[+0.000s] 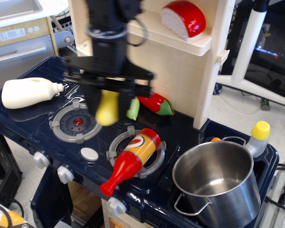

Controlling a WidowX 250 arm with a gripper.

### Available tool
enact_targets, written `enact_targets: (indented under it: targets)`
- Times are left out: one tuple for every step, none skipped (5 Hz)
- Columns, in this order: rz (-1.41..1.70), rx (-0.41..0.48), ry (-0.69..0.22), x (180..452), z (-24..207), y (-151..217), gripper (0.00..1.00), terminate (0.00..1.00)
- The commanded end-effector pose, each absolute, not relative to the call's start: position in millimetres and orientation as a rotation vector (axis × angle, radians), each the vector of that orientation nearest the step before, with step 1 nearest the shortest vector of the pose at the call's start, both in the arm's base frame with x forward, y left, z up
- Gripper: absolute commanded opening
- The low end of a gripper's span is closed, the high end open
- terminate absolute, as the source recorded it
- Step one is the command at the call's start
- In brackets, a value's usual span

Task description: Put banana in pot or pan

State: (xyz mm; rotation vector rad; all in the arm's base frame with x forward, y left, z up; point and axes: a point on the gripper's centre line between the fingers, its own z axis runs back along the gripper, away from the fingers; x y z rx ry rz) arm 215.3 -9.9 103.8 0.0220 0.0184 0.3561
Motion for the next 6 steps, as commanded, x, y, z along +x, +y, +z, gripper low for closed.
enact_targets:
  targets:
    - [0.496,-0.101,-0.051,225,126,-75,0.0,0.0]
    - [0.527,-0.169,-0.036,228,128,-104,0.0,0.0]
    - [0.566,-0.214,-0.039,226,134,-119,0.0,0.0]
    - [0.649,-0.27,-0.066,230,129,-150,0.0,0.0]
    - [0.634,-0.266,-0.056,234,123,-159,0.0,0.0]
    - [0.667,-0.322,-0.073,238,117,-163,0.0,1.0]
